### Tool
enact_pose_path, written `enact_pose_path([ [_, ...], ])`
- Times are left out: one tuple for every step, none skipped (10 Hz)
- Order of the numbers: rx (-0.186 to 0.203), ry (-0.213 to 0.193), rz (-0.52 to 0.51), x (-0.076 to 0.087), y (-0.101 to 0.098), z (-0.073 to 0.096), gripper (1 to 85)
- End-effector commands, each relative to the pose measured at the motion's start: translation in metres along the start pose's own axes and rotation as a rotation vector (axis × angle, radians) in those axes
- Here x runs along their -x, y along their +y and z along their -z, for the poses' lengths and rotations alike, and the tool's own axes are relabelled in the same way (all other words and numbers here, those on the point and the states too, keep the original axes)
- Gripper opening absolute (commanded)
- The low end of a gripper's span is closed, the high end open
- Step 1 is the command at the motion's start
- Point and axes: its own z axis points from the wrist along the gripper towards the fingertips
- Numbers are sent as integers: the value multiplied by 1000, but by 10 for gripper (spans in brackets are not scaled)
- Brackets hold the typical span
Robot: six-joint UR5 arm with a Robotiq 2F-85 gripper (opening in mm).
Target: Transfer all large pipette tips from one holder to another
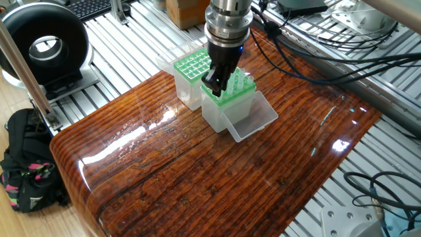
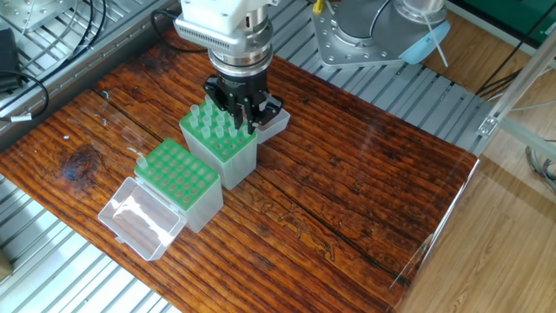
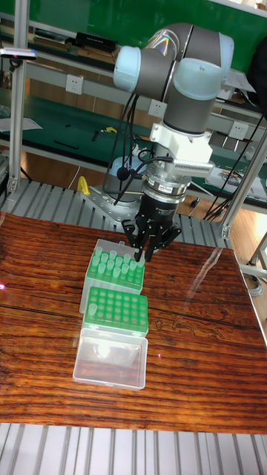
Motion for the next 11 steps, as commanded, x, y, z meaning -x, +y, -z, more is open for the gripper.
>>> enact_pose_path([
  [10,-3,-8,-1,3,1,273],
  [7,-1,-9,-2,3,0,270],
  [7,-1,-11,-2,2,0,267],
  [7,4,-14,-3,2,0,267],
  [7,5,-15,-4,2,0,263],
  [6,7,-15,-4,2,0,260],
  [5,10,-18,-5,2,0,260],
  [4,16,-20,-7,2,0,260],
  [1,19,-24,-8,1,0,257],
  [1,23,-26,-10,0,-1,253],
  [6,26,-27,-11,-1,-3,253],
])
